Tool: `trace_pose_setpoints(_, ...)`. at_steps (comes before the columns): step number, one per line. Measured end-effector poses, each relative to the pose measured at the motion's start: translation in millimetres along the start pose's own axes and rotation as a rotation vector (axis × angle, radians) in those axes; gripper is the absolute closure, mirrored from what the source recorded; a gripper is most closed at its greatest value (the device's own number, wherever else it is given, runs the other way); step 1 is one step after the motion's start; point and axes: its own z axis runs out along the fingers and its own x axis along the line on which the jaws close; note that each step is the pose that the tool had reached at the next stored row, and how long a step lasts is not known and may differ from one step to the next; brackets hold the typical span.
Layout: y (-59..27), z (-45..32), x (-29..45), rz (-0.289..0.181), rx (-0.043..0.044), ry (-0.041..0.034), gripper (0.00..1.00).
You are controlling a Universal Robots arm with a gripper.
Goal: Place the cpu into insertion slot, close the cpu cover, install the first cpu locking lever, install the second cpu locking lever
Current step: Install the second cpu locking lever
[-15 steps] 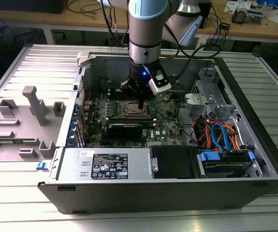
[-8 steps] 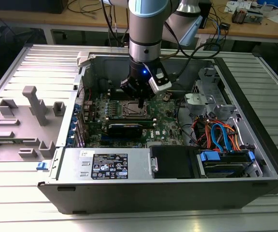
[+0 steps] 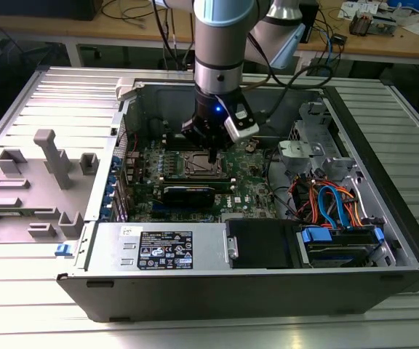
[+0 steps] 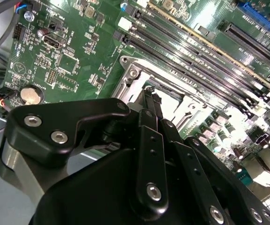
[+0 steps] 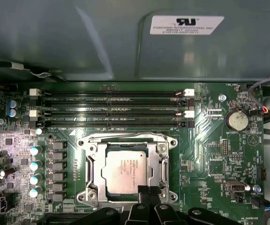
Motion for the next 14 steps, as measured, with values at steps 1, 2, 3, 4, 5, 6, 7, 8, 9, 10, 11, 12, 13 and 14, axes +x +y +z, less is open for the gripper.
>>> trace_pose_setpoints(1,-1.1,0.0,0.0,0.000,0.0000,0.0000,0.89)
trace_pose_setpoints(2,-2.9,0.0,0.0,0.000,0.0001,0.0001,0.89)
trace_pose_setpoints(3,-4.1,0.0,0.1,0.000,0.0004,0.0000,0.89)
trace_pose_setpoints(4,-4.4,-0.1,0.1,0.000,0.0007,0.0000,0.89)
trace_pose_setpoints(5,-4.7,-0.7,0.1,0.000,0.0010,0.0002,0.89)
trace_pose_setpoints(6,-4.8,-2.8,0.0,0.000,0.0007,0.0000,0.89)
trace_pose_setpoints(7,-4.9,-4.9,-0.1,0.000,0.0008,0.0001,0.89)
trace_pose_setpoints(8,-4.9,-7.1,-0.1,0.000,0.0009,0.0001,0.89)
trace_pose_setpoints(9,-5.2,-9.5,-0.2,0.000,0.0008,0.0000,0.89)
trace_pose_setpoints(10,-6.8,-9.8,-0.2,0.000,0.0007,0.0000,0.89)
trace_pose_setpoints(11,-9.1,-9.8,0.1,0.000,0.0006,0.0000,0.89)
trace_pose_setpoints(12,-11.5,-9.9,1.1,0.000,0.0007,0.0000,0.89)
trace_pose_setpoints(13,-13.6,-9.9,1.9,0.000,0.0007,0.0000,0.89)
trace_pose_setpoints(14,-16.9,-9.9,3.0,0.000,0.0007,0.0001,0.89)
